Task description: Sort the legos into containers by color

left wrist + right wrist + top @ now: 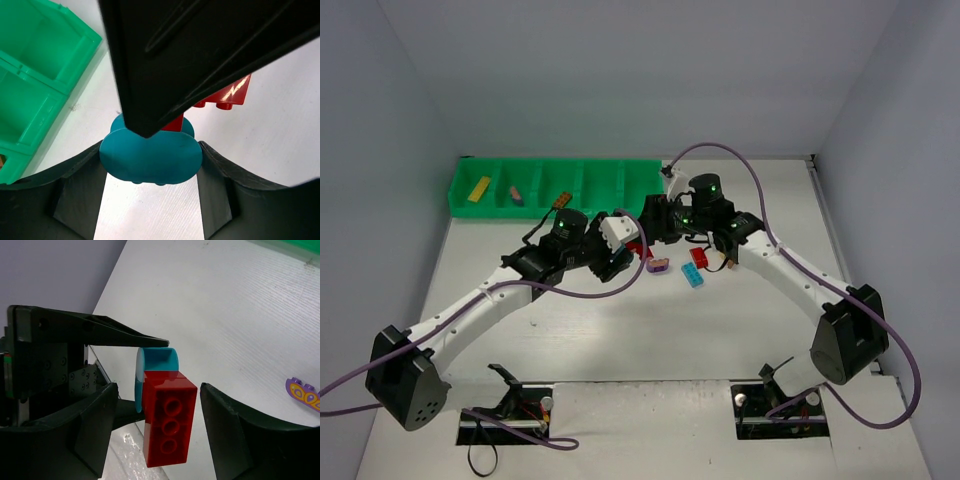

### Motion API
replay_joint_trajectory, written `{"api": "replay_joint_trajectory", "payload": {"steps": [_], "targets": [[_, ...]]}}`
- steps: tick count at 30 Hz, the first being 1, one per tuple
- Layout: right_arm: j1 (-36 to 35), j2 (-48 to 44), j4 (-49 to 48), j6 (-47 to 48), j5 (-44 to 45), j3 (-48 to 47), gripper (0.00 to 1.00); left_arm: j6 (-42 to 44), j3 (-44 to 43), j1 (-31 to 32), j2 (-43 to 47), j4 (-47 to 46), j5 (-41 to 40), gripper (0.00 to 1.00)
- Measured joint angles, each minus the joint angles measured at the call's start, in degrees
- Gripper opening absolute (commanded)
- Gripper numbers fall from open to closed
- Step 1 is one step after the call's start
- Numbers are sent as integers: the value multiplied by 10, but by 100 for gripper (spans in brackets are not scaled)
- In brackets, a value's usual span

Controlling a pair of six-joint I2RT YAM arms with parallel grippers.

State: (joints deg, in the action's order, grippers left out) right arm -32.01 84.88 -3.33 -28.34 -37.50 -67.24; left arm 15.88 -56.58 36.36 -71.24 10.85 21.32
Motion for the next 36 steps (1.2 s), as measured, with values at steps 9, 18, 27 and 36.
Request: {"api": "replay_joint_trajectory", "payload": {"steps": [9, 18, 27, 36], "targets": [[0, 0, -3, -2, 3, 29, 52, 0, 0, 1, 11, -6, -16, 34], [-3, 0, -25, -15, -9, 29, 27, -3, 2, 1, 11, -9, -23, 34], [-2, 2, -34, -17, -18, 30, 0, -6, 9, 1, 12, -25, -28, 34], [9, -5, -21, 0, -11, 36, 0, -32, 37, 3, 10, -70, -28, 33]]}}
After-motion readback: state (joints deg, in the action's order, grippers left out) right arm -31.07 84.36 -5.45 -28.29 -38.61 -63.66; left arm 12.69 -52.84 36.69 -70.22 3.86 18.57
